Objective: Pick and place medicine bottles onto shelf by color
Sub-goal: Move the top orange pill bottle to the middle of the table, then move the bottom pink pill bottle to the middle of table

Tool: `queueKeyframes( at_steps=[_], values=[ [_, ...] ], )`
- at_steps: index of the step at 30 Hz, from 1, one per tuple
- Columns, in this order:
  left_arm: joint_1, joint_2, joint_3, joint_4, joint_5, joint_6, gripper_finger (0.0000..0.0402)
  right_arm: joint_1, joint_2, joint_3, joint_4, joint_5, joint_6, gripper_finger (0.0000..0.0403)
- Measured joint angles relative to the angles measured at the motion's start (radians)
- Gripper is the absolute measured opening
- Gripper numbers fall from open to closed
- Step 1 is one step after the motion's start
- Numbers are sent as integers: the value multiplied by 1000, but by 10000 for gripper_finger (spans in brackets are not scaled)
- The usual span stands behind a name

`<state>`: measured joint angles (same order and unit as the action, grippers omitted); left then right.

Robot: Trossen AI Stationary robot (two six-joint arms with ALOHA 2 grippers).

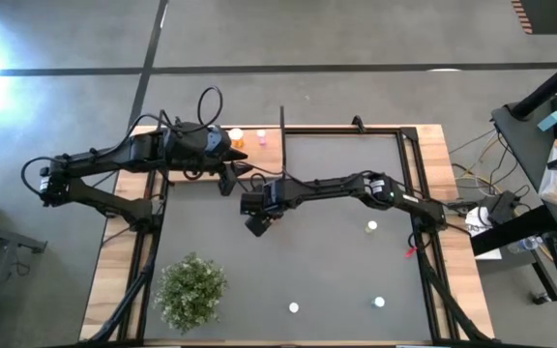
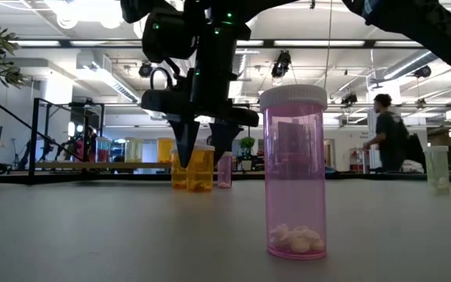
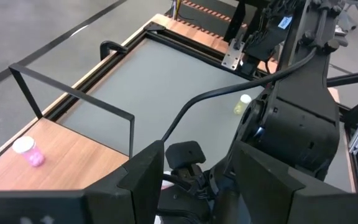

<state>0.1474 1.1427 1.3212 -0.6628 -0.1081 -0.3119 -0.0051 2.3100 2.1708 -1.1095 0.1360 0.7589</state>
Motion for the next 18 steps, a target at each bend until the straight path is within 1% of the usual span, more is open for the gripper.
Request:
queueKeyframes(
  at_steps=[7,10,14,18],
  values=[
    [0,0,0,-1,0,-7,174,-2,0,0,0,3,-27,288],
    [1,0,0,-1,0,-22,174,-2,-5,0,-3,-14,-50,304],
    [1,0,-1,-2,0,-23,174,-1,-43,-1,-12,-33,-64,321],
    [1,0,-2,-3,0,-23,174,3,-101,-1,-21,-32,-73,328]
  ],
)
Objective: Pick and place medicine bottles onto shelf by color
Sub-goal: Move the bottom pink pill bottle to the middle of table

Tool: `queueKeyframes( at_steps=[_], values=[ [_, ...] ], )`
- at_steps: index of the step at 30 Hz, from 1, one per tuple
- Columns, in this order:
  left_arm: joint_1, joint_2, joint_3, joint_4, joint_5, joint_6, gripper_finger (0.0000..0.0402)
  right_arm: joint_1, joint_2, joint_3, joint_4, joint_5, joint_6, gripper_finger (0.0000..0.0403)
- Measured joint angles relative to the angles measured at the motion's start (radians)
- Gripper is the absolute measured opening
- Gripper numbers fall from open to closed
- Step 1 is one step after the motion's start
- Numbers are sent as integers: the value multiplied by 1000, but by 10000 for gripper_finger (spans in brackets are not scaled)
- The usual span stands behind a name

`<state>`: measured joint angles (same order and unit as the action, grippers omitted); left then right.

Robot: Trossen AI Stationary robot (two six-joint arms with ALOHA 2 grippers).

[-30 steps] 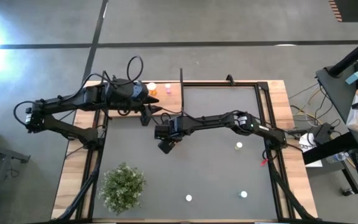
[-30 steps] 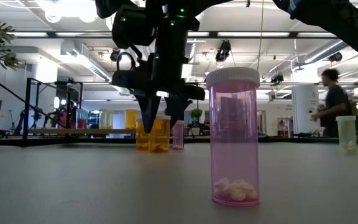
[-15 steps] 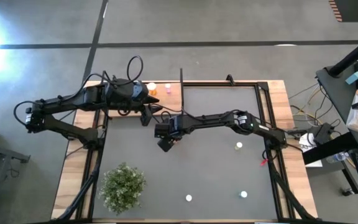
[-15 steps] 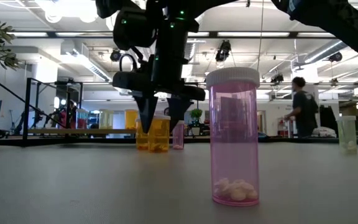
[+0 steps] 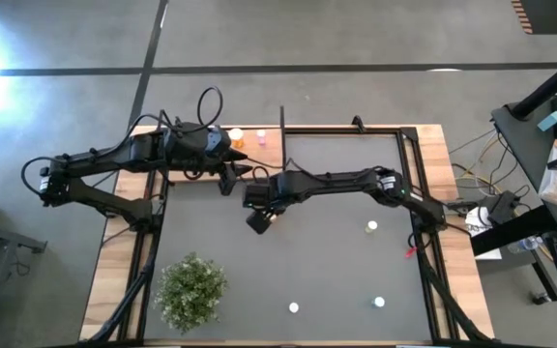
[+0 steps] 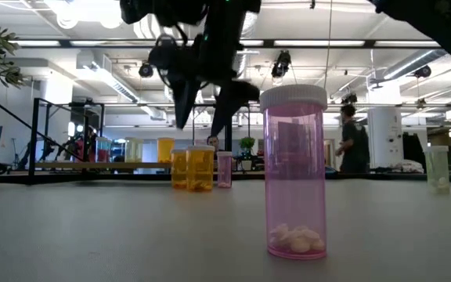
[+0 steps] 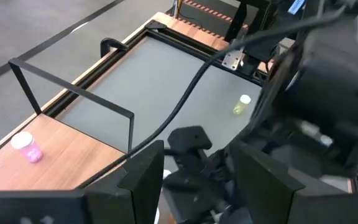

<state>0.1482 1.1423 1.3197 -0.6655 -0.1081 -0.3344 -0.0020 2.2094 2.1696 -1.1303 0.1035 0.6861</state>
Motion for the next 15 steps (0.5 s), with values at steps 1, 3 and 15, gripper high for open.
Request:
queueKeyframes(
  at_steps=[1,3,15],
  values=[
    [0,0,0,0,0,0,174,2,-16,0,-7,0,0,329],
    [0,0,0,0,0,0,174,9,-47,0,-38,0,1,329],
    [0,0,0,-9,0,0,174,220,-174,0,-271,0,111,329]
  ],
)
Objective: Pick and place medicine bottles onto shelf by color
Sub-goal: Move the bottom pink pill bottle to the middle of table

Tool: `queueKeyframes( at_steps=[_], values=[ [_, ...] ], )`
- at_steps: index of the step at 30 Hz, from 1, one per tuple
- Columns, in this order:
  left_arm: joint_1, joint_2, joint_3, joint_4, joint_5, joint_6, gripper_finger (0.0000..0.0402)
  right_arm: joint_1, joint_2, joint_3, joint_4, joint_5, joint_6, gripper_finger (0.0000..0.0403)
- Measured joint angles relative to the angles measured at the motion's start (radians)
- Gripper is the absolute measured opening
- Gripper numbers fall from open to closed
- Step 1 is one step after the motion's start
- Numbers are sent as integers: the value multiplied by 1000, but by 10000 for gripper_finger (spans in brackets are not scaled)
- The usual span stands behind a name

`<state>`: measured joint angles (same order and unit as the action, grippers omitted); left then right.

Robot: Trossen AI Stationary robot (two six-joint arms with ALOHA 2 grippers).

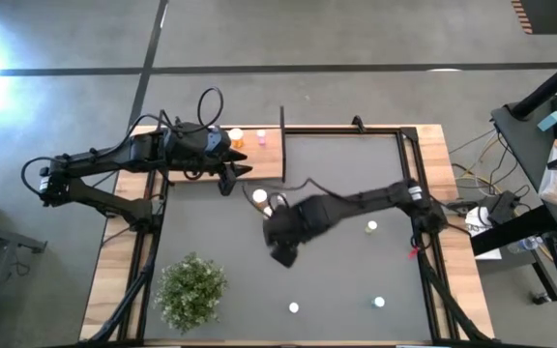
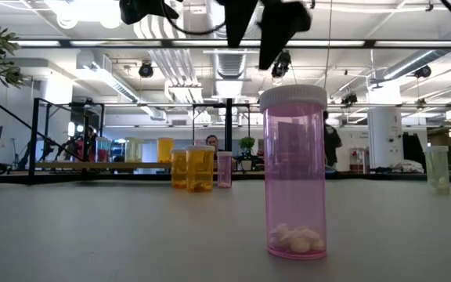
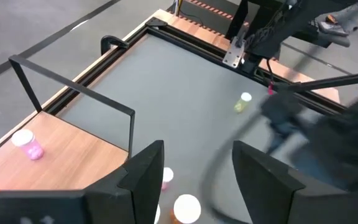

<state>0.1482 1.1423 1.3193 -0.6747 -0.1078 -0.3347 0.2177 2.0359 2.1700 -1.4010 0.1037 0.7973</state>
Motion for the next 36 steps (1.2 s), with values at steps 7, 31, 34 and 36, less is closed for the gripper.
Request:
queueKeyframes(
  at_steps=[7,31,34,36],
  values=[
    [0,0,0,0,2,0,174,111,4,-3,21,11,112,329],
    [-131,1,-2,26,50,-296,174,336,56,-66,225,48,125,329],
    [-169,2,-3,51,50,-315,174,355,57,-103,329,47,88,329],
    [-195,2,-3,73,50,-315,174,364,57,-117,353,46,65,329]
  ],
)
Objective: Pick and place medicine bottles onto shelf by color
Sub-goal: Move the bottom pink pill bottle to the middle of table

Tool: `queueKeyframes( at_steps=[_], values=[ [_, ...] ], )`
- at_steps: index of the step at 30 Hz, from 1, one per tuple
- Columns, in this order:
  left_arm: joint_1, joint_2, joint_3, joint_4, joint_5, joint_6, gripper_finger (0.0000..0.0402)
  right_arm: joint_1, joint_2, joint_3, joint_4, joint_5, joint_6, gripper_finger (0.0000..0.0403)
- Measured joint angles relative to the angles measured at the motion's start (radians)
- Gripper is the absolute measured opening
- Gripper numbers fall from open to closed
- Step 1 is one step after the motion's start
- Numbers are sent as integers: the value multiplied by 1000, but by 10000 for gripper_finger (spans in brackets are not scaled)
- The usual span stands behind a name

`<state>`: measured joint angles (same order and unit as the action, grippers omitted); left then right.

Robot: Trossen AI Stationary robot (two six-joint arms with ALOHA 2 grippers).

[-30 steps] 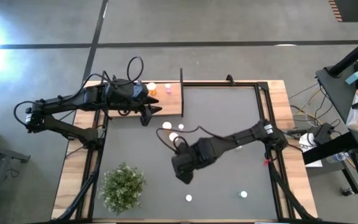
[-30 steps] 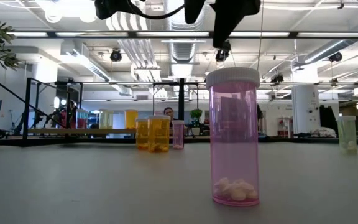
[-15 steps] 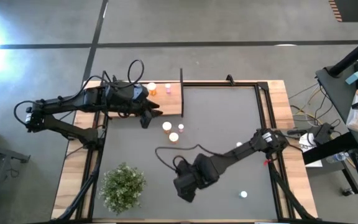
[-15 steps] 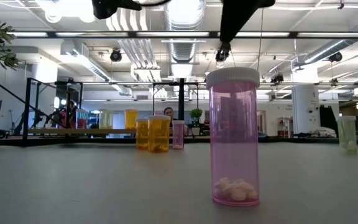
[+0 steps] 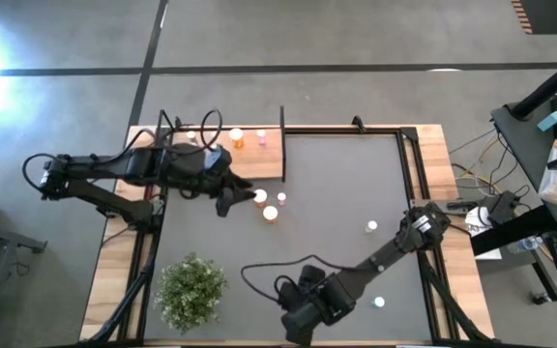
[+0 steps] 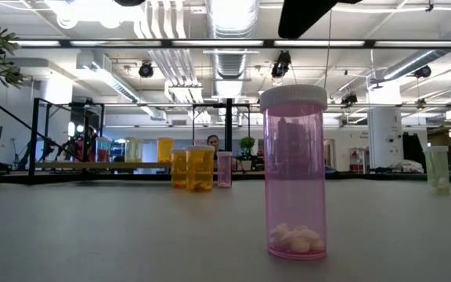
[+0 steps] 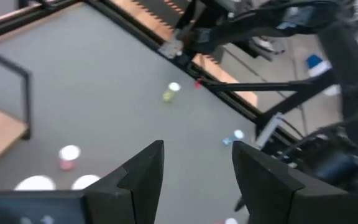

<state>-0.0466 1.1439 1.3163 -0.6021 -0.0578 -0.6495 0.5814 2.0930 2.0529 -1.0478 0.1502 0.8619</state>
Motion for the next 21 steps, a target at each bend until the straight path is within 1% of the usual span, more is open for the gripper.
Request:
queueKeyframes(
  at_steps=[4,7,10,17,21],
  values=[
    [-42,0,-2,40,0,0,174,8,0,-23,30,17,-78,329],
    [-64,0,-11,76,-2,0,174,19,0,-51,52,61,-150,329],
    [-79,0,-12,93,-6,0,174,29,0,-90,78,84,-189,329],
    [-88,0,-13,123,-10,0,174,36,0,-211,205,89,-279,329],
    [-88,0,-13,123,-11,1,174,38,0,-260,273,87,-285,329]
  ],
)
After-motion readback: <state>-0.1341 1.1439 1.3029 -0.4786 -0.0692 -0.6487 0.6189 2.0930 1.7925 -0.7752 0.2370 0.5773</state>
